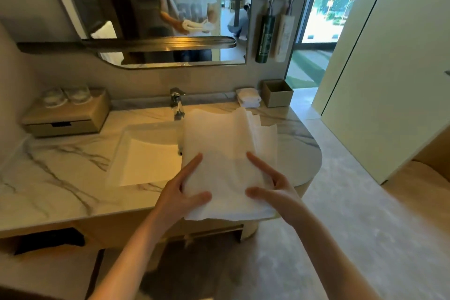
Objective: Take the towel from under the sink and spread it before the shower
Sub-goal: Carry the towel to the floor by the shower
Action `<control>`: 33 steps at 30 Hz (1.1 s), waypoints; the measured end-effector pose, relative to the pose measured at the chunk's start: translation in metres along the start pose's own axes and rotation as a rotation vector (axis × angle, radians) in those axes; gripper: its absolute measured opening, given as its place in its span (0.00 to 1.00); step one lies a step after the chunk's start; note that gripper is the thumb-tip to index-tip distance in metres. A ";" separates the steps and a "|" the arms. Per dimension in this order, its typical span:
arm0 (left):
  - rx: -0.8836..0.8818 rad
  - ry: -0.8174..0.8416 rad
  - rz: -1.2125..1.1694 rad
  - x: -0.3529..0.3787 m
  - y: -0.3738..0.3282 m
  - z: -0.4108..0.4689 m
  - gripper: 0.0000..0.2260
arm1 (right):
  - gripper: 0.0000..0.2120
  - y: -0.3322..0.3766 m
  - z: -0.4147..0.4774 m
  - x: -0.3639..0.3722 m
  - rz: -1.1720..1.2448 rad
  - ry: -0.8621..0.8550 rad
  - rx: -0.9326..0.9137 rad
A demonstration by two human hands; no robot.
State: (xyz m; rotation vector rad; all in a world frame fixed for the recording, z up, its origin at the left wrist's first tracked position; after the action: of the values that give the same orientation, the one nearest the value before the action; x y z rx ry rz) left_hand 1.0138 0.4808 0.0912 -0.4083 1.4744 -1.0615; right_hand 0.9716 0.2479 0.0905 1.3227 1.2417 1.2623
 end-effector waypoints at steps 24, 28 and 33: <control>-0.459 -0.721 -0.051 -0.056 0.016 -0.021 0.35 | 0.35 0.024 0.191 0.102 -0.097 0.821 -0.051; -0.603 -0.933 -0.087 -0.013 -0.022 -0.055 0.34 | 0.35 0.021 0.182 0.111 -0.126 1.094 -0.039; -0.807 -1.198 -0.055 0.065 -0.076 -0.107 0.35 | 0.35 0.010 0.133 0.103 -0.093 1.392 0.026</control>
State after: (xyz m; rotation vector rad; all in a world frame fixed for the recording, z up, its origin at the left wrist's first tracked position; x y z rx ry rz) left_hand 0.8762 0.4308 0.0980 -1.3684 0.6939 -0.0594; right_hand 1.1020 0.3542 0.1003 0.2053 2.1524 2.1740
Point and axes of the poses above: each hand's wrist, its own z-axis towards the middle knuckle, its own x-axis out of the palm, y = z × x, the point moved 6 cm from there along z, towards the middle knuckle, and after that the axes turned 13 degrees about z, right-handed, at the moved point
